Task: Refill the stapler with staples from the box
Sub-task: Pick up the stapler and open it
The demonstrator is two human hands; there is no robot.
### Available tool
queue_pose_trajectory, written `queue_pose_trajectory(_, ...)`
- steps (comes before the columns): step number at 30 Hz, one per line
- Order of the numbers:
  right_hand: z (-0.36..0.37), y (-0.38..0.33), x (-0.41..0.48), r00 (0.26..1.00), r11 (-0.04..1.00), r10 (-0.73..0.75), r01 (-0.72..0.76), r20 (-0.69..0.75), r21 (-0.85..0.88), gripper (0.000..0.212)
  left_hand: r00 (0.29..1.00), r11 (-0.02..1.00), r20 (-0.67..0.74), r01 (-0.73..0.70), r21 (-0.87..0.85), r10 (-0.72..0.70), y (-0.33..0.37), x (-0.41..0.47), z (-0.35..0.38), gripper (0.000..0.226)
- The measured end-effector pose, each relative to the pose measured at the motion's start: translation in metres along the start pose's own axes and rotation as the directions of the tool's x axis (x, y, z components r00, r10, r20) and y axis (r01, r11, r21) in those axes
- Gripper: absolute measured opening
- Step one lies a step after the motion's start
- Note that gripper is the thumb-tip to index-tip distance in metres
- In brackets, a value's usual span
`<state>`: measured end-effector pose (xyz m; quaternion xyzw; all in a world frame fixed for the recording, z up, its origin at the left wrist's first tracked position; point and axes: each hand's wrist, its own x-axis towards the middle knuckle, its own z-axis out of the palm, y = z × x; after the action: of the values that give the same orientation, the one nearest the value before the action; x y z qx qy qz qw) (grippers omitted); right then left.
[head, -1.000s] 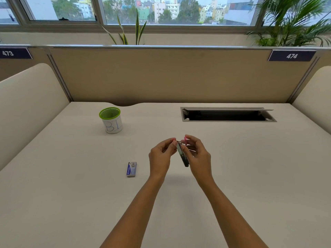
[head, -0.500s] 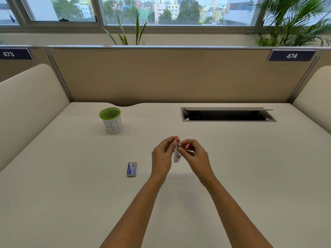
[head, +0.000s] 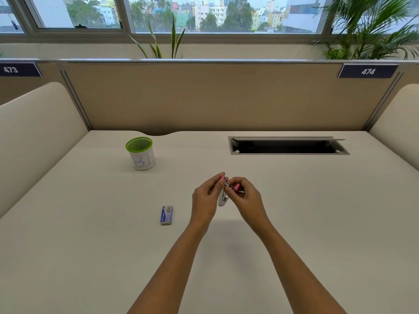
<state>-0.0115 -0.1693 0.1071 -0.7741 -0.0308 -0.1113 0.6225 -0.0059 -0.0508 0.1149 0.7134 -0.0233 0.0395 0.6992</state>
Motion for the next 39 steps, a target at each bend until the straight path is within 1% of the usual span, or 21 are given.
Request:
queue_pose_trajectory(2,0.001,0.001,-0.001,1.000,1.000,-0.010,0.010,-0.016,0.011,0.016,0.999,1.000,0.039,0.002,0.024,-0.003,0.002,0.000,0.001,0.037)
queue_pose_trajectory(4,0.001,0.002,-0.001,1.000,1.000,-0.008,0.008,-0.012,0.012,0.016,0.999,1.000,0.052,0.003,0.031,-0.004,0.002,0.000,0.000,0.036)
queue_pose_trajectory(9,0.000,0.005,0.000,0.999,1.000,-0.012,0.011,0.033,0.017,0.011,1.000,1.000,0.027,0.011,-0.004,-0.011,0.003,0.000,-0.003,0.018)
queue_pose_trajectory(14,0.000,0.005,0.001,0.997,0.999,-0.046,0.047,0.056,-0.009,0.006,1.000,1.000,0.007,0.012,-0.015,-0.012,0.002,-0.002,-0.002,0.018)
queue_pose_trajectory(17,0.000,0.006,0.002,0.994,0.994,-0.085,0.089,0.072,-0.059,0.009,1.000,1.000,0.010,0.016,-0.026,-0.016,0.001,-0.004,-0.002,0.022)
queue_pose_trajectory(21,0.003,0.005,0.004,0.993,0.991,-0.114,0.117,0.044,-0.069,0.021,0.999,0.997,0.024,0.029,-0.076,-0.028,0.003,-0.007,0.001,0.018)
queue_pose_trajectory(23,0.004,0.004,0.005,0.992,0.991,-0.113,0.116,0.050,-0.063,0.022,0.999,0.993,0.017,0.048,-0.109,-0.047,0.004,-0.007,0.002,0.018)
queue_pose_trajectory(25,0.002,0.003,0.005,0.990,0.992,-0.106,0.111,0.088,-0.061,0.021,0.997,0.987,0.012,0.074,-0.143,-0.073,0.004,-0.007,0.002,0.019)
queue_pose_trajectory(28,0.000,0.000,0.006,0.985,0.995,-0.086,0.093,0.146,-0.045,0.015,0.995,0.984,0.001,0.095,-0.149,-0.096,0.005,-0.007,0.001,0.024)
queue_pose_trajectory(33,0.001,-0.004,0.002,0.988,0.998,-0.041,0.035,0.146,0.044,0.007,0.993,0.978,0.004,0.115,-0.173,-0.116,0.007,-0.009,0.003,0.025)
queue_pose_trajectory(34,0.002,-0.005,0.001,0.990,0.997,-0.028,0.017,0.141,0.074,0.012,0.993,0.976,0.002,0.119,-0.182,-0.121,0.008,-0.010,0.005,0.025)
queue_pose_trajectory(36,0.005,-0.007,-0.001,0.992,0.994,-0.015,0.002,0.122,0.113,0.030,0.992,0.972,-0.015,0.123,-0.198,-0.129,0.008,-0.012,0.007,0.025)
queue_pose_trajectory(39,0.011,-0.008,0.000,0.999,0.992,0.013,-0.018,0.036,0.123,0.046,0.990,0.975,-0.043,0.124,-0.185,-0.134,0.008,-0.014,0.013,0.029)
